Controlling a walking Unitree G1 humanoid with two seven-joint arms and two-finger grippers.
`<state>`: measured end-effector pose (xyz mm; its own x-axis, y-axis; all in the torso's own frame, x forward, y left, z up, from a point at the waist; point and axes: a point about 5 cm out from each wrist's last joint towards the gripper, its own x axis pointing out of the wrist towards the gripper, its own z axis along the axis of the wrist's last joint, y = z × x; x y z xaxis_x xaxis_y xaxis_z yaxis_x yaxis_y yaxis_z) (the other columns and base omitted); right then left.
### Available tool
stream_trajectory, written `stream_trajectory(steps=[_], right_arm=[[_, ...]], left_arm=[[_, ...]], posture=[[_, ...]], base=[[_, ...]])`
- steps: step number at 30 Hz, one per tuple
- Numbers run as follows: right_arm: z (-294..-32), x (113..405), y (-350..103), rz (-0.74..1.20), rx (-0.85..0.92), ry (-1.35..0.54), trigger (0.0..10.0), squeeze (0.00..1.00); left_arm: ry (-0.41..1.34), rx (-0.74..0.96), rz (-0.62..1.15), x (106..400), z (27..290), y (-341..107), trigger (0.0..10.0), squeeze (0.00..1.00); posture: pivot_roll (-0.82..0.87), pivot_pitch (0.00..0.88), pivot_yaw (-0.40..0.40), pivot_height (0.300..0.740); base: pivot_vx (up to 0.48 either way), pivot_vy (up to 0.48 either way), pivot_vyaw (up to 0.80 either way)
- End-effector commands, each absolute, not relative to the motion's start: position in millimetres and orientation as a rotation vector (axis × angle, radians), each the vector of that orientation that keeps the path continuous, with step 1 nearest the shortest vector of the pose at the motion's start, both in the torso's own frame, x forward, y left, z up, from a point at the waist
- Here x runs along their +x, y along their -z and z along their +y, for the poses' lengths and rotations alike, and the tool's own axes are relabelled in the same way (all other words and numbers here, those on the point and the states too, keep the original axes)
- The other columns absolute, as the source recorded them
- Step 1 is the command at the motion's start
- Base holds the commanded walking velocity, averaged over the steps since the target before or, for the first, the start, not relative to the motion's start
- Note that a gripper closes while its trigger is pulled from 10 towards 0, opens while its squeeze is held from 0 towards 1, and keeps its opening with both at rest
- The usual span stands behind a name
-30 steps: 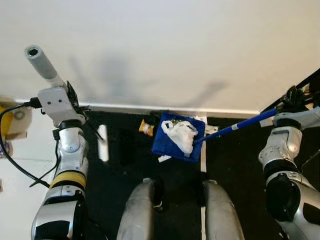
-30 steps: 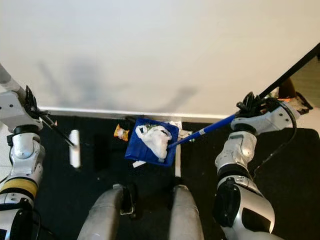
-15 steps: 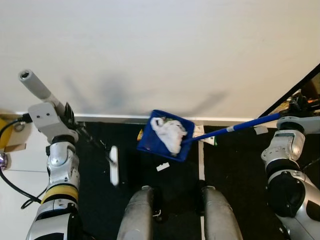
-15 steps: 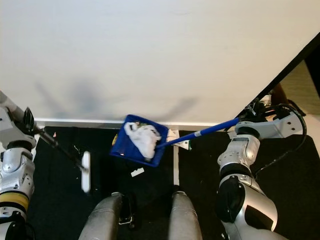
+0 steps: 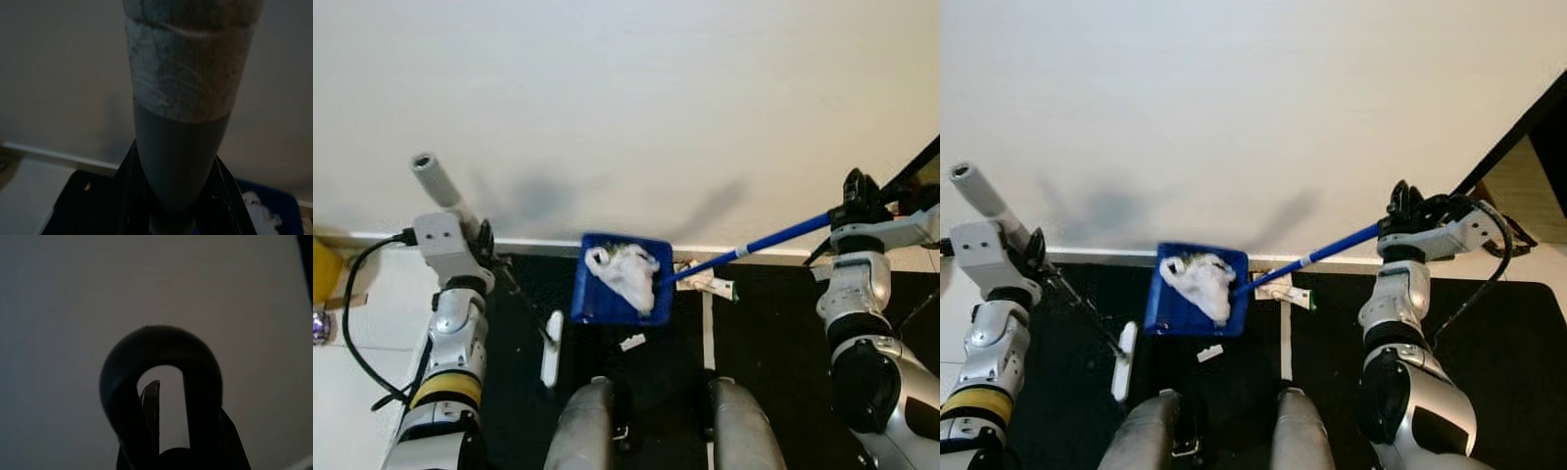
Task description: Sweep floor
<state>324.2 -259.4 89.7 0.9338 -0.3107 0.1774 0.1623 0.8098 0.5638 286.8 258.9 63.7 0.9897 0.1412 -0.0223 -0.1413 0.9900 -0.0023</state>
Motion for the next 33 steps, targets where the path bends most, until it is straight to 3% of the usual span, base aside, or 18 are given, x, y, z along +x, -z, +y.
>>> stream_trajectory(steps=[1, 27, 33], right_arm=[[-263.4, 320.1, -88.2, -0.275, 0.555, 0.27, 10.0, 0.0], [-272.8, 308.7, -86.4, -0.284, 0.495, 0.269, 10.0, 0.0], [-268.2, 312.6, -82.4, -0.183, 0.427, 0.237, 10.0, 0.0]], left_arm=[[-0.147, -0.003, 0.014, 283.3, 255.7, -61.4, 10.0, 0.0], [-0.167, -0.037, 0.047, 289.6, 232.2, -55.8, 10.0, 0.0], [-0.213, -0.043, 0.069, 290.7, 232.0, -53.1, 10.0, 0.0]], posture=[[0.04, 0.061, 0.017, 0.731], [-0.01, 0.102, 0.009, 0.731], [-0.02, 0.108, 0.007, 0.731]], base=[[0.0, 0.0, 0.0], [0.0, -0.48, 0.0], [0.0, -0.48, 0.0]])
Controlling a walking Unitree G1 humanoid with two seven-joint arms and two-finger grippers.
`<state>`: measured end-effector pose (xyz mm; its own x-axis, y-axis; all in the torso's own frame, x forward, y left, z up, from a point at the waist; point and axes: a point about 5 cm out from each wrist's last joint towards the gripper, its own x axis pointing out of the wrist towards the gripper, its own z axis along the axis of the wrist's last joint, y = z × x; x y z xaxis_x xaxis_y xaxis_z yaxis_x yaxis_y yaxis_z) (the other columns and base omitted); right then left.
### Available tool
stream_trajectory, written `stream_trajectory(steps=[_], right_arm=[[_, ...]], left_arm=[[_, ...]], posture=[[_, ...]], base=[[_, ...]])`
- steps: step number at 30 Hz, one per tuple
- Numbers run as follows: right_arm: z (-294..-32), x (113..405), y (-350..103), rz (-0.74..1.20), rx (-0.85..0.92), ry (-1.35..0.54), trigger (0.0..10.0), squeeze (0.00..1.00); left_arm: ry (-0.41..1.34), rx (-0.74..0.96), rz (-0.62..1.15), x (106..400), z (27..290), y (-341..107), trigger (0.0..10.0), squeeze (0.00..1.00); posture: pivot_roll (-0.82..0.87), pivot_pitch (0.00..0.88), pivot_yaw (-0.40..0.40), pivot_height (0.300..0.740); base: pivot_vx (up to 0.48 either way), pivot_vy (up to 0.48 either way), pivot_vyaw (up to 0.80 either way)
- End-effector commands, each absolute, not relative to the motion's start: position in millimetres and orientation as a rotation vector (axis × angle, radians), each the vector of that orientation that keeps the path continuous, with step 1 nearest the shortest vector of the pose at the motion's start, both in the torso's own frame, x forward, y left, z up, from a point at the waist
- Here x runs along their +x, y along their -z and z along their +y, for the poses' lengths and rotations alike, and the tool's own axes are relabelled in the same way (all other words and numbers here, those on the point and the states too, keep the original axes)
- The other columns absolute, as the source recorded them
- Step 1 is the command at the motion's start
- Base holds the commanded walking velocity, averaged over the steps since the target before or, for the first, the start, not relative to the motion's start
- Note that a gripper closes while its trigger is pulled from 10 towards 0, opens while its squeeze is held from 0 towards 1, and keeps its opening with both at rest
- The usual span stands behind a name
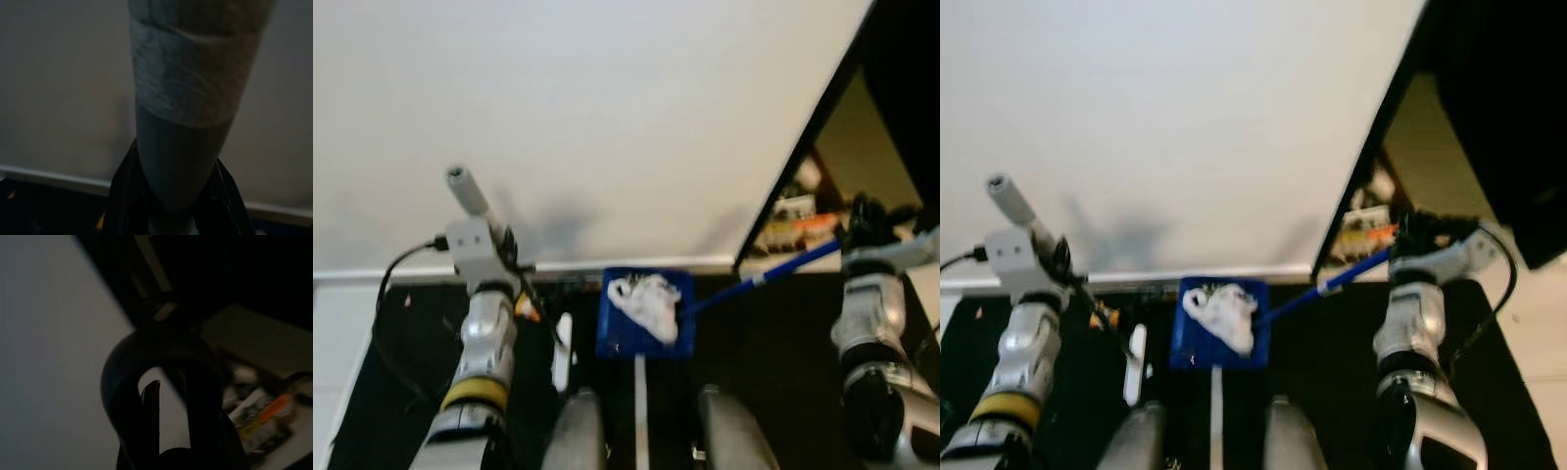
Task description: Sweep floor
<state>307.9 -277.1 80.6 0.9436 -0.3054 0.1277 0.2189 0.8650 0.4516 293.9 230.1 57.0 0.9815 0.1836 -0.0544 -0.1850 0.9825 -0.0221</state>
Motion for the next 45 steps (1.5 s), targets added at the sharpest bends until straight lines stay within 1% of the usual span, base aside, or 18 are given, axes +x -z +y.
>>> stream_trajectory(steps=[1, 6, 15, 40, 45], right_arm=[[-268.2, 312.6, -82.4, -0.183, 0.427, 0.237, 10.0, 0.0], [-266.6, 313.2, -83.6, -0.184, 0.41, 0.222, 10.0, 0.0], [-268.6, 314.7, -87.6, -0.188, 0.393, 0.221, 10.0, 0.0], [-272.5, 318.5, -96.9, -0.209, 0.377, 0.214, 10.0, 0.0], [-276.0, 319.9, -103.2, -0.241, 0.391, 0.211, 10.0, 0.0]], left_arm=[[-0.213, -0.043, 0.069, 290.7, 232.0, -53.1, 10.0, 0.0], [-0.216, -0.043, 0.069, 292.5, 229.0, -53.5, 10.0, 0.0], [-0.232, -0.039, 0.056, 297.8, 227.5, -57.7, 10.0, 0.0], [-0.251, -0.037, 0.054, 297.5, 228.7, -57.1, 10.0, 0.0], [-0.255, -0.038, 0.054, 297.6, 228.6, -56.9, 10.0, 0.0]], posture=[[-0.02, 0.108, 0.007, 0.731], [-0.02, 0.11, 0.006, 0.731], [-0.03, 0.114, 0.002, 0.731], [-0.03, 0.106, -0.007, 0.731], [-0.04, 0.1, -0.01, 0.731]], base=[[0.0, -0.48, 0.0], [0.0, -0.48, 0.22], [0.0, -0.48, 0.8], [0.0, -0.48, 0.79], [0.0, -0.48, 0.0]])
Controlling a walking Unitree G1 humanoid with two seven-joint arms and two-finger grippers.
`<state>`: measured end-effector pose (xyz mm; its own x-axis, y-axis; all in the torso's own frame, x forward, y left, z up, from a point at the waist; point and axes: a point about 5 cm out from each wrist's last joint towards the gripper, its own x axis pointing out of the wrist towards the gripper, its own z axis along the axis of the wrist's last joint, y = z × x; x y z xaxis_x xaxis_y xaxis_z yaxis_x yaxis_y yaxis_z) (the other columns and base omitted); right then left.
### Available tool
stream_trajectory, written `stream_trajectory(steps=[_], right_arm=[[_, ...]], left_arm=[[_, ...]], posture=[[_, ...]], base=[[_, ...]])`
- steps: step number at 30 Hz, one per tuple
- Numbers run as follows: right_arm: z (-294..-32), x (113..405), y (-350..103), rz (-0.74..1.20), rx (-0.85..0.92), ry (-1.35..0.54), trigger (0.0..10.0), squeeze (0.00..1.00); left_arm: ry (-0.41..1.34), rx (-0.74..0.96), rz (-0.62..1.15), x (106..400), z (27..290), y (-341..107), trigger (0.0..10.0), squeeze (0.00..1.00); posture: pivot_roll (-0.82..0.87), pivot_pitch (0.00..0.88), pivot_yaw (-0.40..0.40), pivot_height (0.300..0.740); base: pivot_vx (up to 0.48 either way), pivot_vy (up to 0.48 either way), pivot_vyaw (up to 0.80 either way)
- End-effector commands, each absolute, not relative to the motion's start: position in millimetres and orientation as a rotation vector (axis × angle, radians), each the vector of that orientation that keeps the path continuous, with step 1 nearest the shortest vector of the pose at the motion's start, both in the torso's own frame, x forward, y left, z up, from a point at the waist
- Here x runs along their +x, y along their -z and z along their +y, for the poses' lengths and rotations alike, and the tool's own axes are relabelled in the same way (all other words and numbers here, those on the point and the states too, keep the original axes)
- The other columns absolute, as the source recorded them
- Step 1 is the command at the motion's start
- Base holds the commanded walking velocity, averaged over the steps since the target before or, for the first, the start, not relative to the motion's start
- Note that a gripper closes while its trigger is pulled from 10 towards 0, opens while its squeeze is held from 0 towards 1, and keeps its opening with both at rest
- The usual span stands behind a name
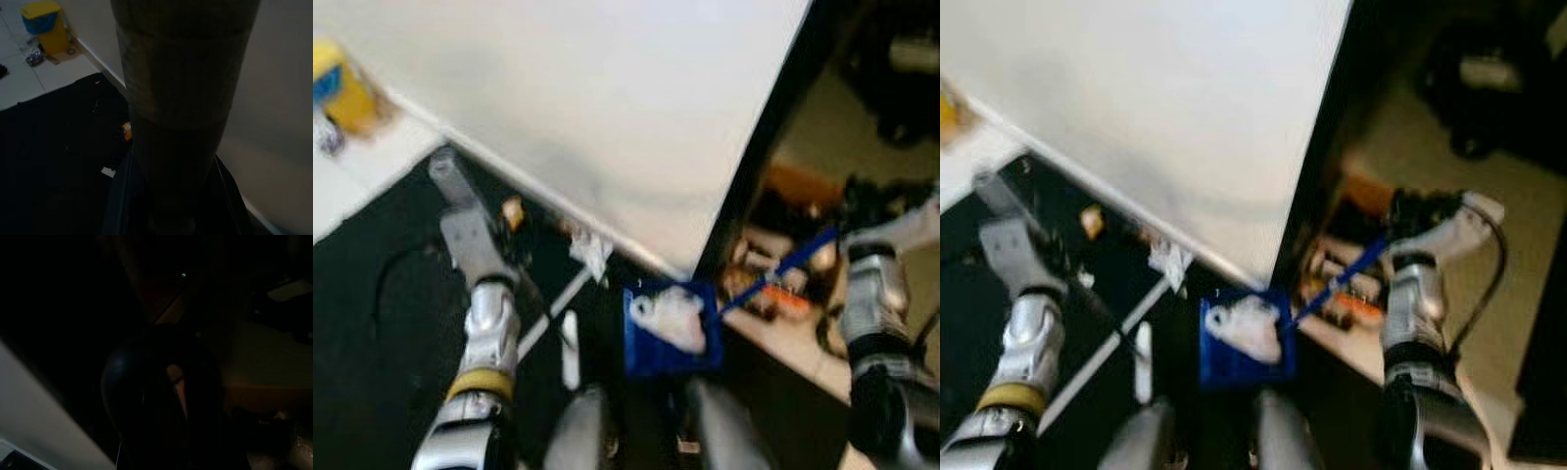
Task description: Sweep floor
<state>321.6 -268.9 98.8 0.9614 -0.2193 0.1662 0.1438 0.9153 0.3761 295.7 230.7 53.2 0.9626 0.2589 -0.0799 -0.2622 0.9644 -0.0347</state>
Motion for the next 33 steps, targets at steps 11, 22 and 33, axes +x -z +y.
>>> stream_trajectory(steps=[11, 22, 33], right_arm=[[-290.9, 340.0, -149.4, -0.288, 0.365, 0.149, 10.0, 0.0], [-320.4, 361.5, -236.8, -0.397, 0.333, 0.14, 10.0, 0.0], [-343.3, 355.0, -262.5, -0.518, 0.294, 0.498, 10.0, 0.0]], left_arm=[[-0.25, -0.045, 0.057, 297.2, 227.8, -55.2, 10.0, 0.0], [-0.242, -0.055, 0.061, 297.9, 225.9, -54.2, 10.0, 0.0], [-0.283, -0.07, 0.047, 296.0, 231.7, -55.3, 10.0, 0.0]], posture=[[-0.04, 0.09, -0.009, 0.731], [-0.05, 0.091, -0.009, 0.731], [-0.05, 0.105, -0.022, 0.731]], base=[[0.0, -0.48, 0.0], [0.0, -0.48, 0.0], [0.0, -0.131, 0.0]])
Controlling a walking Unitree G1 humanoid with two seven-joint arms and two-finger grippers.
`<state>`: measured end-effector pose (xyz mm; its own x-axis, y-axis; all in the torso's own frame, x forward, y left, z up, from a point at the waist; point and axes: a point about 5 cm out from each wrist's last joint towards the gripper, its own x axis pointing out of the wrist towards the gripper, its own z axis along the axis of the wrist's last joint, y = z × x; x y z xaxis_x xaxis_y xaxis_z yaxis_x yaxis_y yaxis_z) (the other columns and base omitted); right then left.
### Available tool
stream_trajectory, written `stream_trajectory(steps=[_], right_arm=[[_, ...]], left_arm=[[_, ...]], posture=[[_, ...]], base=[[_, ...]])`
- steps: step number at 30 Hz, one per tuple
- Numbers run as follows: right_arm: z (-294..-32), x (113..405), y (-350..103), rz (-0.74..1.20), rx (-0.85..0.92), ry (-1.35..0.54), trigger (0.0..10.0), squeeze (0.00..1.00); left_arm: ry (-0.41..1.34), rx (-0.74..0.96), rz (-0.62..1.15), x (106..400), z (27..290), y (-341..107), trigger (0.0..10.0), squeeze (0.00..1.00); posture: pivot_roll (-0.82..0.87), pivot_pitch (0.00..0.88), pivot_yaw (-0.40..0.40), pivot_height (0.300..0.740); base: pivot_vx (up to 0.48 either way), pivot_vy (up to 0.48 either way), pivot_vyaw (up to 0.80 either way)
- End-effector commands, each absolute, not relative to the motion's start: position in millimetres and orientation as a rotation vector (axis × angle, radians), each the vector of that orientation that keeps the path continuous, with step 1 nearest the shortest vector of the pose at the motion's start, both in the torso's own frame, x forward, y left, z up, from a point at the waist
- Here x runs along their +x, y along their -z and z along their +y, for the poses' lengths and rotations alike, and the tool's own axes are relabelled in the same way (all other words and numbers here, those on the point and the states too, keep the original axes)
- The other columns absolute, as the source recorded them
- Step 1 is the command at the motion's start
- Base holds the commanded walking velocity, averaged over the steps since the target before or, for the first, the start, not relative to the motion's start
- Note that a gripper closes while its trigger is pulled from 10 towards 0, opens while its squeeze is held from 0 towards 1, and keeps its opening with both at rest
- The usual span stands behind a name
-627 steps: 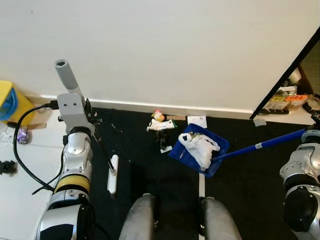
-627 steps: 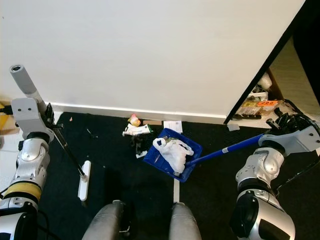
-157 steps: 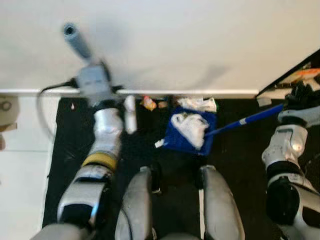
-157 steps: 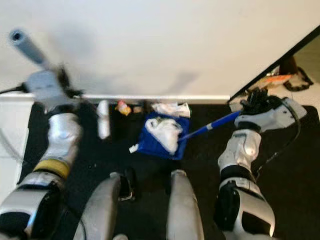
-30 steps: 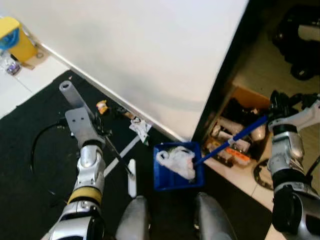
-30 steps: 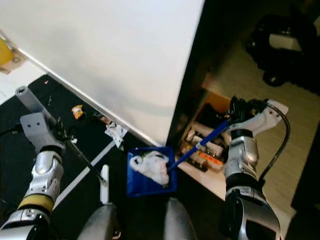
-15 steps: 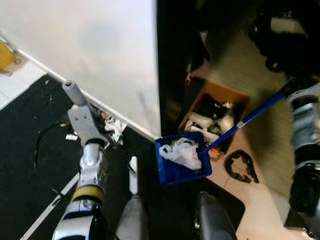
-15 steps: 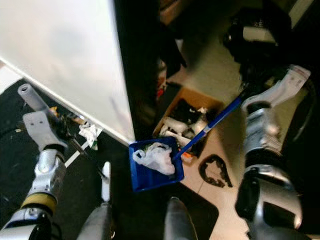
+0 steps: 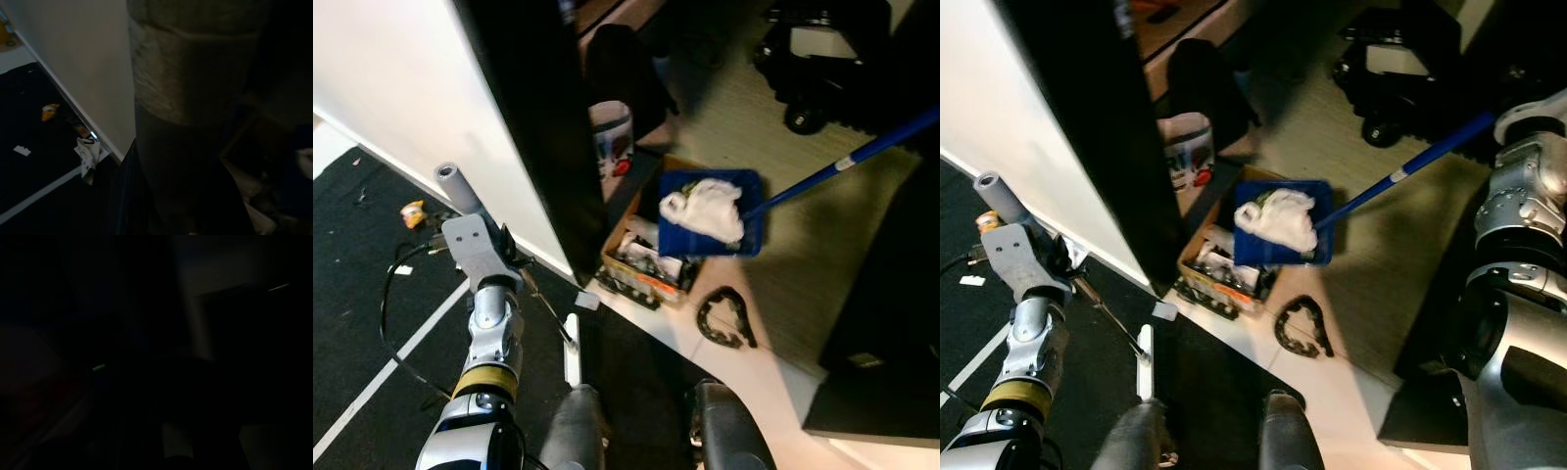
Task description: Sweep floor
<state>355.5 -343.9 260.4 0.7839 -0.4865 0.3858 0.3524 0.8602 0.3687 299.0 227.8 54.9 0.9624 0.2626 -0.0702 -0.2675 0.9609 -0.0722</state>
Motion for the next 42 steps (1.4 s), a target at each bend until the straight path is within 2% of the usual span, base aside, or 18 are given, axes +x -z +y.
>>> stream_trajectory(steps=[1, 11, 18, 22, 27, 36, 42], right_arm=[[-342.7, 355.3, -260.0, -0.514, 0.31, 0.52, 10.0, 0.0], [-321.1, 365.9, -246.8, -0.494, 0.378, 0.516, 10.0, 0.0], [-319.9, 365.5, -247.1, -0.508, 0.385, 0.628, 10.0, 0.0], [-315.7, 364.3, -247.3, -0.519, 0.306, 0.723, 10.0, 0.0], [-309.7, 366.7, -244.1, -0.483, 0.291, 0.791, 10.0, 0.0], [-280.0, 378.1, -237.3, -0.403, 0.198, 0.844, 10.0, 0.0], [-272.1, 380.4, -233.3, -0.367, 0.151, 0.875, 10.0, 0.0]], left_arm=[[-0.277, -0.062, 0.043, 295.7, 231.1, -55.6, 10.0, 0.0], [-0.246, -0.046, 0.037, 295.4, 227.5, -56.8, 10.0, 0.0], [-0.235, -0.029, 0.022, 295.1, 228.3, -59.9, 10.0, 0.0], [-0.244, 0.011, 0.014, 293.5, 232.1, -61.9, 10.0, 0.0], [-0.245, 0.023, 0.007, 291.5, 234.1, -63.2, 10.0, 0.0], [-0.253, 0.048, -0.008, 285.7, 240.3, -66.9, 10.0, 0.0], [-0.246, 0.062, -0.011, 282.2, 241.9, -68.6, 10.0, 0.0]], posture=[[-0.04, 0.108, -0.022, 0.731], [-0.04, 0.116, -0.038, 0.731], [-0.04, 0.122, -0.042, 0.731], [-0.03, 0.138, -0.049, 0.731], [-0.02, 0.154, -0.054, 0.731], [0.0, 0.201, -0.068, 0.731], [0.02, 0.233, -0.076, 0.731]], base=[[0.0, 0.0, 0.0], [0.0, 0.0, 0.0], [0.0, 0.48, 0.0], [0.0, 0.0, 0.0], [0.0, 0.0, 0.0], [0.0, 0.0, 0.0], [0.0, 0.0, 0.0]])
